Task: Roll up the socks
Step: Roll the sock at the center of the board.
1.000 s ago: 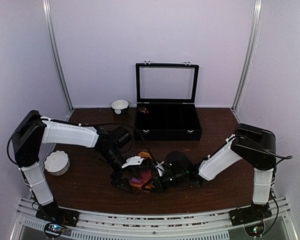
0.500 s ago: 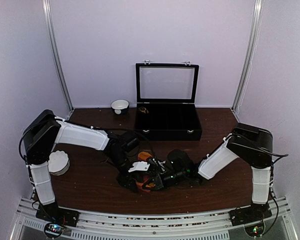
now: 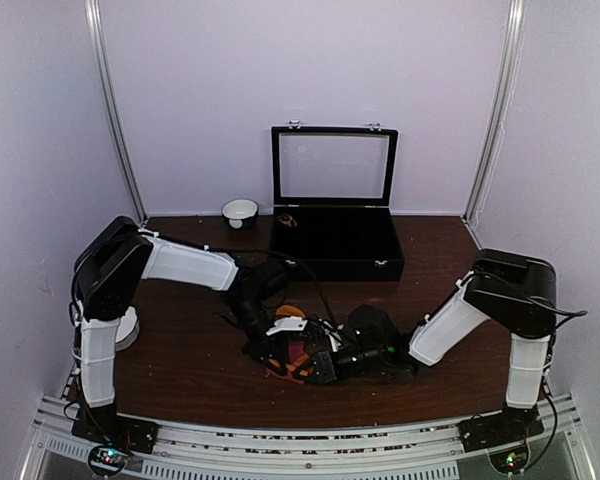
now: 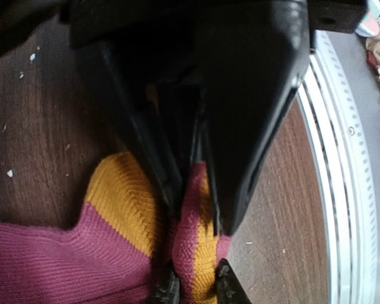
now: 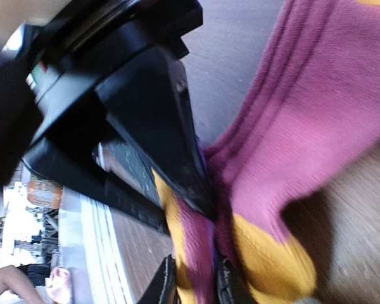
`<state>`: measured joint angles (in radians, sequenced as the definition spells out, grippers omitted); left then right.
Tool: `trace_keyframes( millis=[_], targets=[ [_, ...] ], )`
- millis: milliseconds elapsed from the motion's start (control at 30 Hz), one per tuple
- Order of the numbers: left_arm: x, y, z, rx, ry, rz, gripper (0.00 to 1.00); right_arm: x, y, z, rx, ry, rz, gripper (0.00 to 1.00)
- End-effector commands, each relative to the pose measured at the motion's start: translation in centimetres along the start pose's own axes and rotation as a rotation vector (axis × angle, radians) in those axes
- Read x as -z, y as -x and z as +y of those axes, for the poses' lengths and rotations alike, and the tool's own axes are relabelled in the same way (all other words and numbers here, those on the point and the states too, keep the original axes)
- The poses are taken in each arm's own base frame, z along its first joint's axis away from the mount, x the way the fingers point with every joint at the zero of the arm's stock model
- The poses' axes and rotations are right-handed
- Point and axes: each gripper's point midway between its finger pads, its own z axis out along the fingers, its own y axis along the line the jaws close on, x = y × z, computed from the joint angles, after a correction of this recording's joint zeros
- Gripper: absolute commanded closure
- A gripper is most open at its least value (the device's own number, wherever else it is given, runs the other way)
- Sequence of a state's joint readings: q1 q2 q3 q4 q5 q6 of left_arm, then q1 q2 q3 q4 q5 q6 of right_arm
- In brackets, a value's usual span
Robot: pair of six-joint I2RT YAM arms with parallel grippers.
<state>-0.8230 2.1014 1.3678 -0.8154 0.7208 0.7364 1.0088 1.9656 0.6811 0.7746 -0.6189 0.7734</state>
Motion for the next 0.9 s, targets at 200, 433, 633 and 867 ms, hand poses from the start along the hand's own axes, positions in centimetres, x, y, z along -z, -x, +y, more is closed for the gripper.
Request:
trace_keyframes(
  millis=[200, 433, 633, 867],
  targets=[
    [-0.5, -1.6, -1.2, 0.221, -0.207, 0.044, 0.85, 3.3, -4.6, -2.6, 0.338, -0.357, 0.046, 0.66],
    [-1.2, -2.2, -0.5, 0.367, -0.335, 0.033, 0.85, 4.0, -6.1, -0.1, 0.805, -0.581, 0.101, 0.62],
    [-1.1, -2.1, 1.1, 0.383, -0.261, 0.053, 0.85, 3.0, -5.9, 1.7, 1.000, -0.667, 0.138, 0.62],
    [-1.4, -2.7, 2.1, 0.403, -0.210, 0.089, 0.86, 0.8, -4.0, 3.7, 1.165, -0.677, 0.148, 0.62]
  ],
)
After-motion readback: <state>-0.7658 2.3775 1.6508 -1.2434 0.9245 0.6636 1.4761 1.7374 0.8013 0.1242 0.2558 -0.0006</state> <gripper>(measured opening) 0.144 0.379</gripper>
